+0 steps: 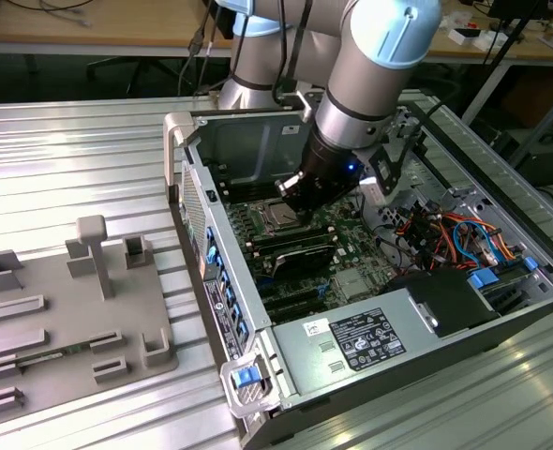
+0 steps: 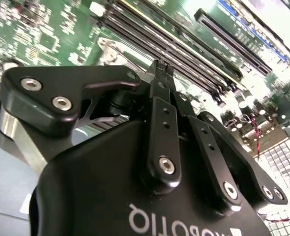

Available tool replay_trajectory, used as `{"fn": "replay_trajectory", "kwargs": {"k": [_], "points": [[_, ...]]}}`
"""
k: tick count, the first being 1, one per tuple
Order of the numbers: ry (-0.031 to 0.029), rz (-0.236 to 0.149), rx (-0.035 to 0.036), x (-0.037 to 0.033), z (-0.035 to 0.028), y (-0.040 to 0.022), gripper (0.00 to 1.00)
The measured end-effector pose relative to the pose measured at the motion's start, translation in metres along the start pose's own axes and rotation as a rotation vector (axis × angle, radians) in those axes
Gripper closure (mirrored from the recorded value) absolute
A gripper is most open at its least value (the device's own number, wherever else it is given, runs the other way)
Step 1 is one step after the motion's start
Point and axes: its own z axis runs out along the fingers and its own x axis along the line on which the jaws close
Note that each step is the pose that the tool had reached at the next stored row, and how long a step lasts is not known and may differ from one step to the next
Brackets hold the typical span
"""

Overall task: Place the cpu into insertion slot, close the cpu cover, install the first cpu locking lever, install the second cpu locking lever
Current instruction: 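Install the second cpu locking lever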

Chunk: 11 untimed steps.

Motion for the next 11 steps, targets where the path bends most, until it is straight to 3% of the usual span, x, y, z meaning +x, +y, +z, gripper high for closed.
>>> {"fn": "replay_trajectory", "kwargs": {"k": [4,6,11], "points": [[0.0002,0.000,-0.0087,0.0165,0.0023,0.0006,0.89],[0.0005,0.000,-0.0112,0.0208,0.0033,0.0007,0.89],[0.0059,0.001,-0.0131,0.0226,0.0075,0.0005,0.89]]}}
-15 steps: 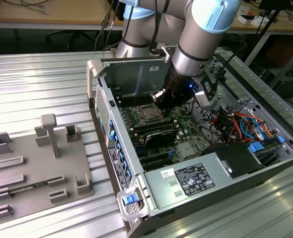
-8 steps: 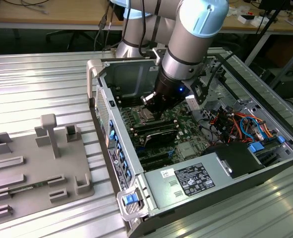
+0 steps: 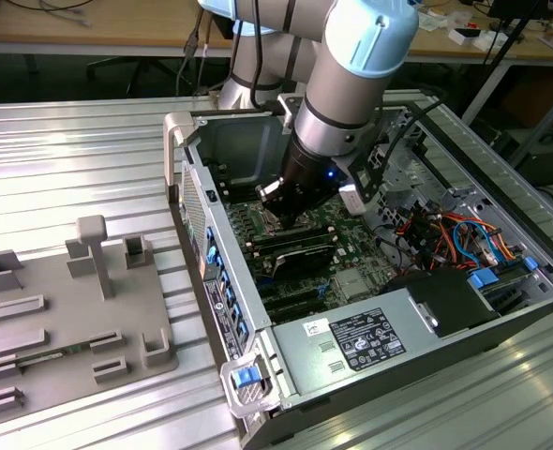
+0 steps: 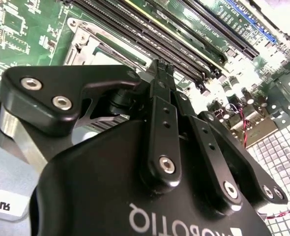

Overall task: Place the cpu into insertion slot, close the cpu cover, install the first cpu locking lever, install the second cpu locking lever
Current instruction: 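Install the second cpu locking lever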

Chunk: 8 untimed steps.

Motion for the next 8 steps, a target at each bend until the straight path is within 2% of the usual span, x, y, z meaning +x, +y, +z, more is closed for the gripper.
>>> {"fn": "replay_trajectory", "kwargs": {"k": [6,7,8], "points": [[0.0171,0.002,-0.0031,0.0000,0.0052,-0.0004,0.89],[0.0189,0.002,-0.0065,0.0002,0.0062,-0.0006,0.89],[0.0184,0.002,-0.0186,0.0000,0.0079,-0.0007,0.89]]}}
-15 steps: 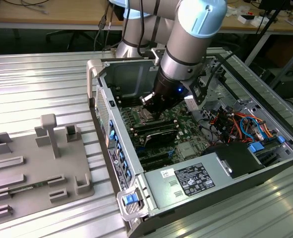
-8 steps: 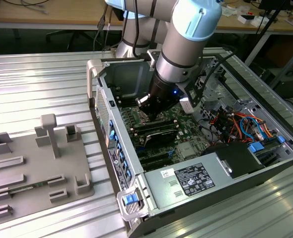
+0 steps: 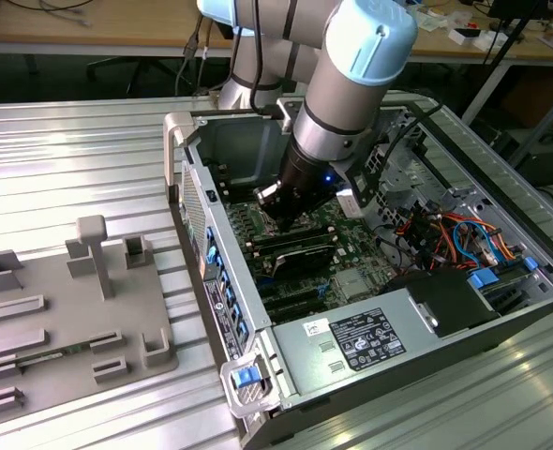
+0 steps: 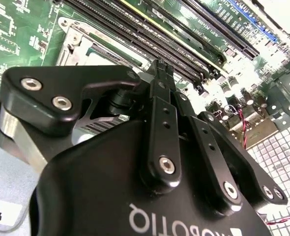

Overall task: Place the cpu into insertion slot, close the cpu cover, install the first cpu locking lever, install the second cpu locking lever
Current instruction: 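Install the second cpu locking lever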

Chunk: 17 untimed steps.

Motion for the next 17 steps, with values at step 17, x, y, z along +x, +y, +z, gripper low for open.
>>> {"fn": "replay_trajectory", "kwargs": {"k": [17], "points": [[0.0092,-0.002,-0.0634,0.0075,0.0244,-0.0024,0.89]]}}
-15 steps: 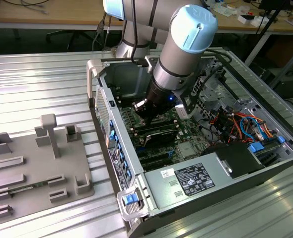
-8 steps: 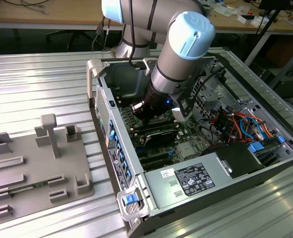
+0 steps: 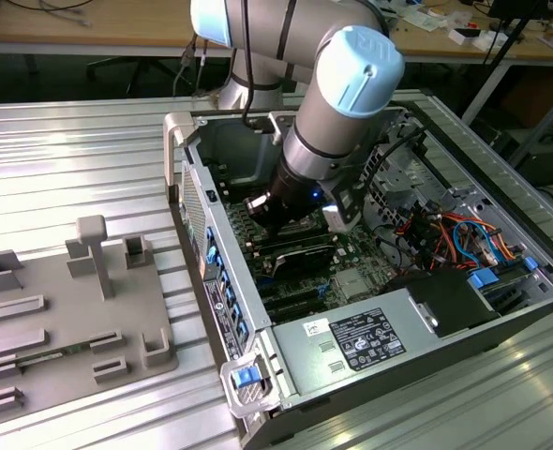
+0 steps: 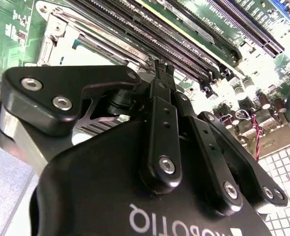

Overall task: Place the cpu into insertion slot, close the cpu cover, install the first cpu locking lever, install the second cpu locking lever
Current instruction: 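Install the second cpu locking lever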

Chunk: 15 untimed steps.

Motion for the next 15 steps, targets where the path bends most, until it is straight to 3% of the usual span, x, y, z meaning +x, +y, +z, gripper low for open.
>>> {"fn": "replay_trajectory", "kwargs": {"k": [8,12,15], "points": [[0.0011,0.000,-0.0007,0.0002,0.0055,0.0017,0.89],[0.0021,0.000,0.0108,0.0000,0.0064,0.0040,0.89],[0.0023,0.000,0.0148,-0.0001,0.0064,0.0041,0.89]]}}
